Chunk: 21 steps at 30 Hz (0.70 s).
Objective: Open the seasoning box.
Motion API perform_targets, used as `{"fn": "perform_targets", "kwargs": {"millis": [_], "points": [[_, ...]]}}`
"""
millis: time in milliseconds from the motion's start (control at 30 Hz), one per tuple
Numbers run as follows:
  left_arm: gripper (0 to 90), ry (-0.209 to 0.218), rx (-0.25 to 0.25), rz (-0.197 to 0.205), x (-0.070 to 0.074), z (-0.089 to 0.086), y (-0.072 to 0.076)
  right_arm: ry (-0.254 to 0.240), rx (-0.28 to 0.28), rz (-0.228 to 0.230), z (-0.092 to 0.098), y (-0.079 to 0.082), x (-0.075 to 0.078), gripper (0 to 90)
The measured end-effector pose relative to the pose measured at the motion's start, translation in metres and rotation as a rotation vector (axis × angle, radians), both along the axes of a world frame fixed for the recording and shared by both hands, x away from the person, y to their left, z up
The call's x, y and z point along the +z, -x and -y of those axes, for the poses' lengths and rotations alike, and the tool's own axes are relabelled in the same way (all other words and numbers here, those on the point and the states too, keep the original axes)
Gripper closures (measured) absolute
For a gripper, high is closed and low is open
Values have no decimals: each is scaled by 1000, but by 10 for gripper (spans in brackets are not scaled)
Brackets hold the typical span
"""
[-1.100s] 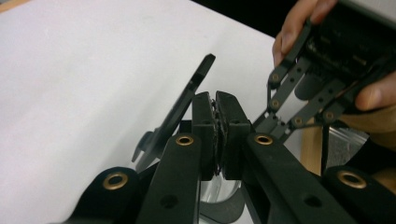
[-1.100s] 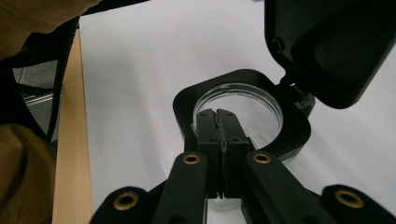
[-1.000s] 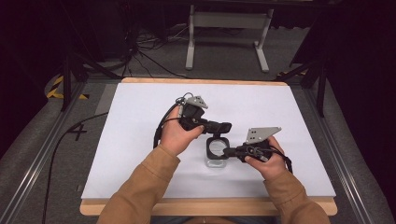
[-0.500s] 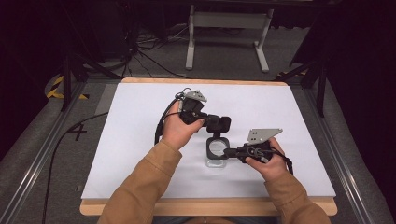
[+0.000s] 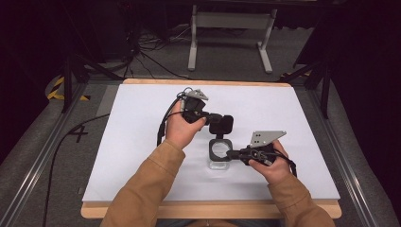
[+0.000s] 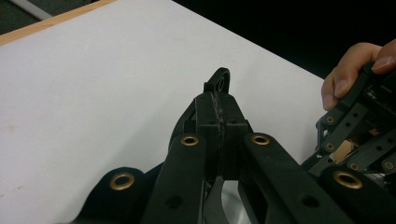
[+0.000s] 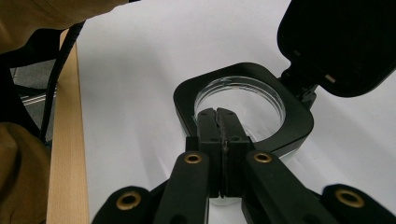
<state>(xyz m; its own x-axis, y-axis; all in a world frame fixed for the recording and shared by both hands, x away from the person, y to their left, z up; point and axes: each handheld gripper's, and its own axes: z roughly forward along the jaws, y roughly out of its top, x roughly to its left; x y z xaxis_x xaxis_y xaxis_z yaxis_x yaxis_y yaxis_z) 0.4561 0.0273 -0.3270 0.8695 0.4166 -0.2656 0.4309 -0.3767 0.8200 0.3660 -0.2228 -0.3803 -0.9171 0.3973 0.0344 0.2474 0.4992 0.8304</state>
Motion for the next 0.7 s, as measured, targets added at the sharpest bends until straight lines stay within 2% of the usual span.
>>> {"fn": "perform_targets", "kwargs": {"millis": [133, 233, 367, 533, 700], "points": [[884, -5, -5, 7, 3, 0, 3, 4, 2, 3, -1, 0, 0, 900], [833, -25, -16, 18, 7, -3, 7, 15, 2, -10, -1, 0, 1, 900], [802, -20, -19, 33, 12, -10, 14, 36, 7, -23, -1, -2, 5, 900], [758, -20, -8, 46, 23, -27, 28, 5, 16, -32, 4, -9, 15, 850], [689, -41, 6, 75, 30, -48, 47, -19, 4, 2, 12, -15, 30, 819]]}}
